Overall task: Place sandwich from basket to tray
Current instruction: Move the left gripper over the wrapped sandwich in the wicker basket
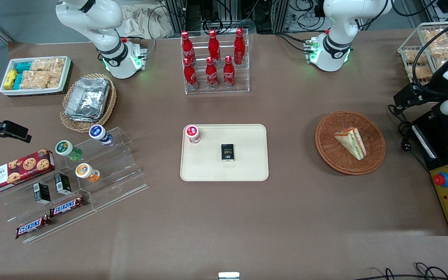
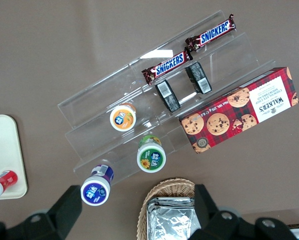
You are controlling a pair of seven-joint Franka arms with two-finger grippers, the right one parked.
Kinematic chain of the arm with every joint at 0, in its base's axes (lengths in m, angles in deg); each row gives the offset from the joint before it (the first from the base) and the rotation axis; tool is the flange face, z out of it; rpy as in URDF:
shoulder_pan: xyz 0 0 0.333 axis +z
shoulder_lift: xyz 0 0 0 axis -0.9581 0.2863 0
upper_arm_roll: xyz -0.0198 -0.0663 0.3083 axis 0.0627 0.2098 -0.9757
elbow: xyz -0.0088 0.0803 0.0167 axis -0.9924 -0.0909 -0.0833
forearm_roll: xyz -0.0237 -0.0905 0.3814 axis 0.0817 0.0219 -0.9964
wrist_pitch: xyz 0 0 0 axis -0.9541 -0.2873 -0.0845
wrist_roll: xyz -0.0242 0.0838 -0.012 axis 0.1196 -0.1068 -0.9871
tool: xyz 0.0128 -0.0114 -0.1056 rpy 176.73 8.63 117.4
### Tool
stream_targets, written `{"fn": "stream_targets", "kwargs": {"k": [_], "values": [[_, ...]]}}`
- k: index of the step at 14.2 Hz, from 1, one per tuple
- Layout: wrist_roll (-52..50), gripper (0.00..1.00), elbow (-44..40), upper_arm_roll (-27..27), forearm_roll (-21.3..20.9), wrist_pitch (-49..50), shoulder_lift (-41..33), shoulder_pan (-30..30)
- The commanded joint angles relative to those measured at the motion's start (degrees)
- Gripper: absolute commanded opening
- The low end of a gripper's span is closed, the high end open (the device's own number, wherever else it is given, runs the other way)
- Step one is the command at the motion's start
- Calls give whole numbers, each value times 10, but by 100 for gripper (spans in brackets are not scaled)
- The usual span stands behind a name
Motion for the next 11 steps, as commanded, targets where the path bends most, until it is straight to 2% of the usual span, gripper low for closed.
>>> {"fn": "stream_targets", "kwargs": {"k": [1,3,6,8,11], "values": [[18,100,-26,-7,5,22,16,-4],[2,100,-21,-8,4,26,20,-4],[-144,100,70,-9,8,-15,-13,-3],[-195,100,179,-18,8,-88,-51,2],[-278,100,380,-21,8,-279,-110,6]]}}
